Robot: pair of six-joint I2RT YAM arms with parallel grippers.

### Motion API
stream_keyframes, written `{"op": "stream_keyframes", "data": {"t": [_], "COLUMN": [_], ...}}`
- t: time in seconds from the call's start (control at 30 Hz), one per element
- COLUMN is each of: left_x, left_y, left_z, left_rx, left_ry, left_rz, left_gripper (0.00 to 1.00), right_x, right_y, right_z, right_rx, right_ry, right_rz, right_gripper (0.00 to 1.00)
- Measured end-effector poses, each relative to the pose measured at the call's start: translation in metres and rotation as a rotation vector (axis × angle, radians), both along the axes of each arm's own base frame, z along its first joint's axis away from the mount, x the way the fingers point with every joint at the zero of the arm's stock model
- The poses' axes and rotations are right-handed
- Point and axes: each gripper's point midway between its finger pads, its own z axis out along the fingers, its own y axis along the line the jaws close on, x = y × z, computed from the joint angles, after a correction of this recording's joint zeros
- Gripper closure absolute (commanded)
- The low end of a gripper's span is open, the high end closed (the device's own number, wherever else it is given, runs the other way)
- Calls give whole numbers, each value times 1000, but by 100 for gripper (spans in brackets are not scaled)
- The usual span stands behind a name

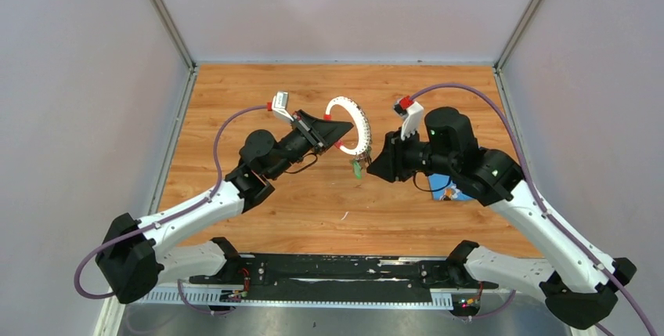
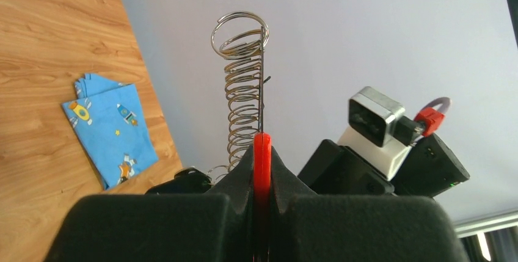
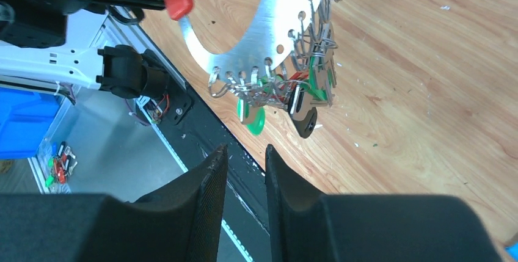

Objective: Remove the keys from the keyring

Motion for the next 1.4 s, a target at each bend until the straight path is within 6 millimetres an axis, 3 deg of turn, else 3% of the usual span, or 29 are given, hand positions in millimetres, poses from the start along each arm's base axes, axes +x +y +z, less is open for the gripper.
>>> {"op": "stream_keyframes", "data": {"t": [0.2, 0.4, 0.57, 0.97, 1.4], "left_x": [4, 7, 9, 16, 18], "left_y": [-1, -2, -1, 2, 6], "left_z": [-7, -17, -21, -38, -53], "left_rx": [-11, -9, -2, 39, 67], "left_ry": [43, 84, 101, 150, 193], "left_rz": [6, 16, 23, 68, 94], "left_gripper": [100, 100, 100, 100, 100], "right_x": [-3, -8, 7, 26, 27], "right_y": [-3, 16, 15, 12, 31], "right_z": [23, 14, 7, 25, -1], "right_rx": [32, -3, -40, 56, 10], "right_ry": [-53, -53, -54, -76, -22], "right_rz": [-7, 13, -86, -236, -225], "right_gripper": [70, 70, 70, 70, 74]}}
